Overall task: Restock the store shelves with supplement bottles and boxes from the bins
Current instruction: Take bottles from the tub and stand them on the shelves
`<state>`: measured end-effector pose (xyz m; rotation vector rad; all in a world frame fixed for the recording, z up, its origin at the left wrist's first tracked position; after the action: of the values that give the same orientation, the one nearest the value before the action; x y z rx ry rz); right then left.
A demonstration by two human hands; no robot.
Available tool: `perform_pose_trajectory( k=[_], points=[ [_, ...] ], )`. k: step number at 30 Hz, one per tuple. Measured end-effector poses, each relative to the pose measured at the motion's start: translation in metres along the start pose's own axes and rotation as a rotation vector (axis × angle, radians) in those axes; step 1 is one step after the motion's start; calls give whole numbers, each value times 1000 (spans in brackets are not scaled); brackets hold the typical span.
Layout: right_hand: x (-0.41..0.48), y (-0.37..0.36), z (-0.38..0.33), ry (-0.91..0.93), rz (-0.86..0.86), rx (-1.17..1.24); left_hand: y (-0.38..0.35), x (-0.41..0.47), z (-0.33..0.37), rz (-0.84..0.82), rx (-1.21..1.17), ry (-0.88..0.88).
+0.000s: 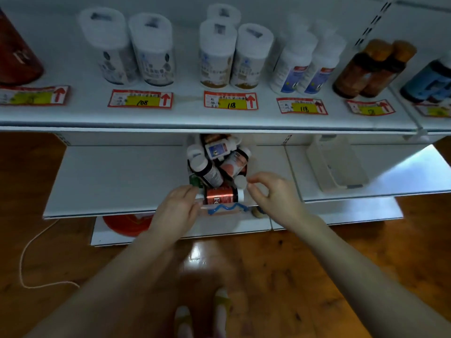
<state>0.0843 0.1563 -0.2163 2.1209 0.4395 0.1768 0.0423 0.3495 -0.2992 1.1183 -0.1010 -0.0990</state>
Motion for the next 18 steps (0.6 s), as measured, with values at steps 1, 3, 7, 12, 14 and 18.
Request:
perform_pose_trajectory(
  k=[1,3,7,12,14,18],
  points=[
    [0,-12,12,-7,-16,-4,-7,14,-8,-6,-25,43],
    [2,-32,32,-4,-54,-1,-20,44,-21,2,-50,105],
    [22,-59,62,-15,-91,-12,-48,95,-41,43,6,225],
    [79,-68,80,15,-53,-5,-75,116,-52,40,121,242],
    [109,-71,84,15,-35,-13,-80,118,-55,64,121,235],
    [159,-84,90,10,-85,-63,-84,116,-59,127,96,189]
  ],
)
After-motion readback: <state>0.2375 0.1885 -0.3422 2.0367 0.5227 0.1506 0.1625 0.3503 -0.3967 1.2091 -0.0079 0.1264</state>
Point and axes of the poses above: each hand's wrist, its own x-axis towards the middle knuckle, its own y-axis out of the back of the hand, z = x × y, the point moved 4 cm from there along x, towards the middle knuckle, and after that the axes turned 1 degree about -z, right-handed, at the moved point
